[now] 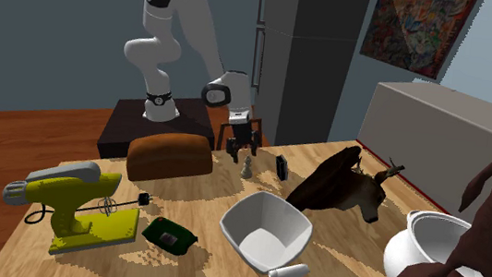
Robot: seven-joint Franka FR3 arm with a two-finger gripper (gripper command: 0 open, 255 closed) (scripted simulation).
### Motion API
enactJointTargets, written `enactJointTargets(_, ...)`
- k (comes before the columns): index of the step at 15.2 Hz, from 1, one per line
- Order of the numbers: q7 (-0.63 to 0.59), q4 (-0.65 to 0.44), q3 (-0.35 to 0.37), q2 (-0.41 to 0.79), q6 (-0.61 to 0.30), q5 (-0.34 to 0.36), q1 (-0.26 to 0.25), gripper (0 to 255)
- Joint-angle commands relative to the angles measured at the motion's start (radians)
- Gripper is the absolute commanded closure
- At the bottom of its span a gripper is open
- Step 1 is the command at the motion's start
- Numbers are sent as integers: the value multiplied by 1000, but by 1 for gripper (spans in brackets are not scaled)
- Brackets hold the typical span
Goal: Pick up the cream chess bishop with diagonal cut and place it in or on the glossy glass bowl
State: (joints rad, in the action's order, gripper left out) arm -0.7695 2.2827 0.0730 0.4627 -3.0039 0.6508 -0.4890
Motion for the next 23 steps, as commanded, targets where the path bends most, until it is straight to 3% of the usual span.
enactJointTargets(1,-11,-18,-19,30,-15,13,-14,0)
enactJointTargets(11,-20,-34,-34,55,-26,21,-26,0)
enactJointTargets(12,-20,-34,-34,55,-26,21,-26,255)
enactJointTargets(21,-21,-34,-34,55,-27,21,-26,255)
enactJointTargets(23,-2,-23,-8,28,-6,6,-4,255)
